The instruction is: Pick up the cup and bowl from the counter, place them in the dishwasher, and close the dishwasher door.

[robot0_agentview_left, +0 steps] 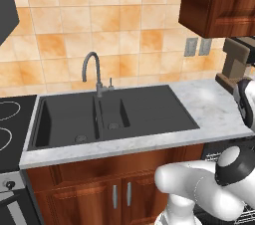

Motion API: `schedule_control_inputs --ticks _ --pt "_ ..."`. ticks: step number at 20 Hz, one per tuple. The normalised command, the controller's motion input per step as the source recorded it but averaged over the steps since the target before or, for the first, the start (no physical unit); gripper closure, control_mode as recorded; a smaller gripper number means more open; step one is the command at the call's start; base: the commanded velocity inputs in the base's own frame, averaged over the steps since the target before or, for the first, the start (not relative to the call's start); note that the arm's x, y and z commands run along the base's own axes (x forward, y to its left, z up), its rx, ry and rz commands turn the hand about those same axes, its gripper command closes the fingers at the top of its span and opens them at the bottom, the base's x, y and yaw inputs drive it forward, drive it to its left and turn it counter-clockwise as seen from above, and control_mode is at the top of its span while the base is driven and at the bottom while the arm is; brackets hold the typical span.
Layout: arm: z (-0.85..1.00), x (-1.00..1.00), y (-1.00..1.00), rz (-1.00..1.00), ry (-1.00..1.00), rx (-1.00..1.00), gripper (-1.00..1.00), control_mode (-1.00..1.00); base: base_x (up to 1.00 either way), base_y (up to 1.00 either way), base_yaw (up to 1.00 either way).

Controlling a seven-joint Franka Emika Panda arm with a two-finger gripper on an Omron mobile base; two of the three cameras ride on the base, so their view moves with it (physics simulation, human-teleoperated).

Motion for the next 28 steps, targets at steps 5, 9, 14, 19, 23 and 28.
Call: schedule_control_inputs --ticks 5,9,14,19,23,28 --pt "0.00 0.00 -0.42 0.00 0.00 -0.03 -1.00 -1.00 0.00 0.00 0.00" --pt "-0.03 0.03 -0.37 0.00 0.00 -0.02 -1.00 -1.00 0.00 0.00 0.00" --pt "-0.05 0.08 -0.32 0.00 0.00 -0.02 -1.00 -1.00 0.00 0.00 0.00" --pt "0.00 0.11 -0.25 0.00 0.00 -0.02 -1.00 -1.00 0.00 0.00 0.00" --pt "0.00 0.18 -0.23 0.00 0.00 -0.02 -1.00 -1.00 0.00 0.00 0.00" --pt "-0.05 0.23 -0.25 0.00 0.00 -0.01 -1.00 -1.00 0.00 0.00 0.00"
